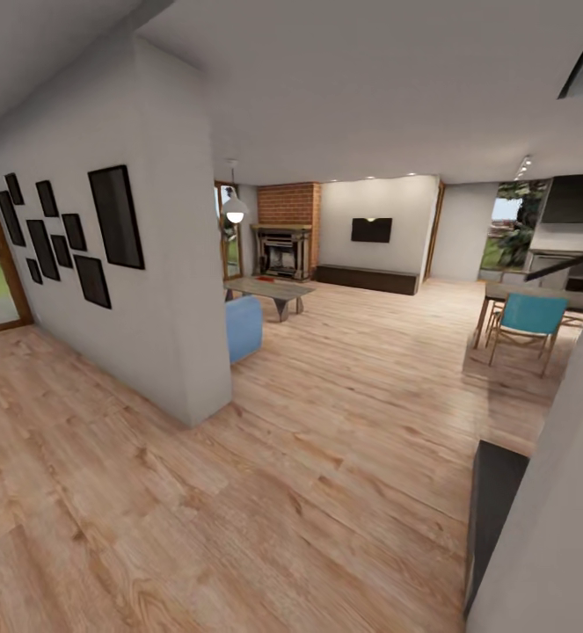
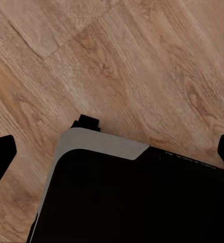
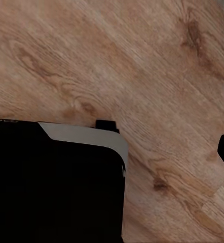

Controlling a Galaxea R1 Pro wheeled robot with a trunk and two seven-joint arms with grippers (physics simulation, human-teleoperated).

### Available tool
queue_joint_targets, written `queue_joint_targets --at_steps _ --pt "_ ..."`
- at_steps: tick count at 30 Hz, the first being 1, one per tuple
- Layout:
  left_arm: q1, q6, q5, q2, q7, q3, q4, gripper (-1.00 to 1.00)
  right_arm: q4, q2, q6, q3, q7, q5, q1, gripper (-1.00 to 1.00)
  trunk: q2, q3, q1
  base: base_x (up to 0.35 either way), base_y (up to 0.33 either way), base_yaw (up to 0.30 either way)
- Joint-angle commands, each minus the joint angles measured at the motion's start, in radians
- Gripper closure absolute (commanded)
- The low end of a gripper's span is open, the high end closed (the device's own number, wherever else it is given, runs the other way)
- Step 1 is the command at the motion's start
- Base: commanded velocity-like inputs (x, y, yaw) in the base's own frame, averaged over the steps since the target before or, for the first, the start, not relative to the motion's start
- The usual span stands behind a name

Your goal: Move the two storage containers from the living room to the garage. In the garage, place one container on the floor and stack the other container on top of it (either order is fine).

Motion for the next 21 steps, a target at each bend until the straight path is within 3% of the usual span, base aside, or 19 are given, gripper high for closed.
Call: queue_joint_targets --at_steps 1,7,21 --pt "0.0 -0.003 0.008 0.0 0.001 -0.009 0.0 -1.0 0.003 0.001 -0.005 0.009 -0.001 -0.007 -0.002 -1.0 -0.001 -0.001 0.001 0.313 0.182 -0.241" --pt "0.0 -0.004 0.008 0.0 0.001 -0.009 0.0 -1.0 0.003 0.0 -0.005 0.01 0.0 -0.007 -0.002 -1.0 -0.001 -0.001 0.001 0.304 0.21 -0.228" --pt "0.0 0.007 0.009 0.001 0.001 -0.009 0.0 -1.0 0.003 -0.006 -0.001 0.011 0.01 -0.006 -0.001 -1.0 -0.001 -0.001 0.001 0.304 0.197 -0.018"
